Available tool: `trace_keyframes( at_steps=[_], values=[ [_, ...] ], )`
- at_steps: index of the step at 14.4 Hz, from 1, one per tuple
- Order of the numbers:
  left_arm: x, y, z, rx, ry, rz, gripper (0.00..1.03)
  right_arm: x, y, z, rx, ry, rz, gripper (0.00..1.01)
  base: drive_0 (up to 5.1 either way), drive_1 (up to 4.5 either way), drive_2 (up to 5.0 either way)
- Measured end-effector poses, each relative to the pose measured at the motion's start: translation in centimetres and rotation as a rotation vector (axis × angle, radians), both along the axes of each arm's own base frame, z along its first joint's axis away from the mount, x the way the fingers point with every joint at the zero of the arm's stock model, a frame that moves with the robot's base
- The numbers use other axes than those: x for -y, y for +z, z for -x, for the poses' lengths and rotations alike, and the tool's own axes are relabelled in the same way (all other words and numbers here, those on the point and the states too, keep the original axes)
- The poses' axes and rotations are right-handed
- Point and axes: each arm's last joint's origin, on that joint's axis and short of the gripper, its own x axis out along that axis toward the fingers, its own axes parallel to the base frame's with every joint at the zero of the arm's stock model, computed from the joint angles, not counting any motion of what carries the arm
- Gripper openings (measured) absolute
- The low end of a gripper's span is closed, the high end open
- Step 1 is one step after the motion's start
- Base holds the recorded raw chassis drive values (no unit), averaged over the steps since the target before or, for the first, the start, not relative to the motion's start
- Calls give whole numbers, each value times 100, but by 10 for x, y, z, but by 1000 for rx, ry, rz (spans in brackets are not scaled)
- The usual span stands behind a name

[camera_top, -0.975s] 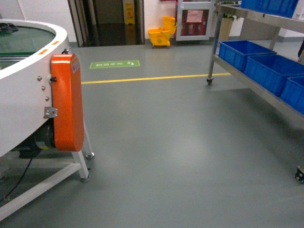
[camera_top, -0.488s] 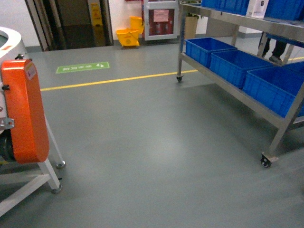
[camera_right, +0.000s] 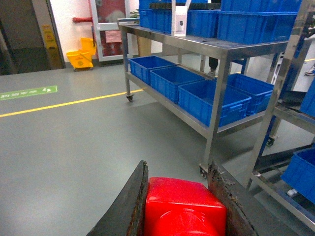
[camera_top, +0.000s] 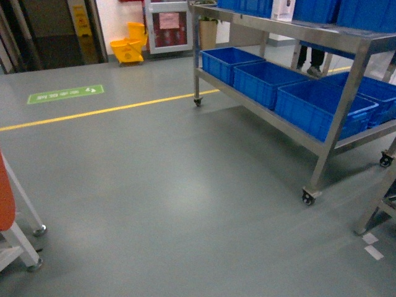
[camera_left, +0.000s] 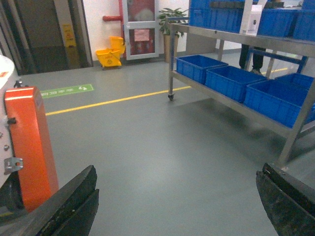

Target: Pick red block from blue box to shelf

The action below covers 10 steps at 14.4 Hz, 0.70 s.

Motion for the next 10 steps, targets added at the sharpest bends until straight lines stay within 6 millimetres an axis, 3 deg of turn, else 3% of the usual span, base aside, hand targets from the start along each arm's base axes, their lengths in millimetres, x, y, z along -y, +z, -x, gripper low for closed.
trace_keyframes(
  at_steps=[10],
  values=[
    [0,0,0,0,0,0,98,0,0,0,0,0,0,29,-157,-157,-157]
  ],
)
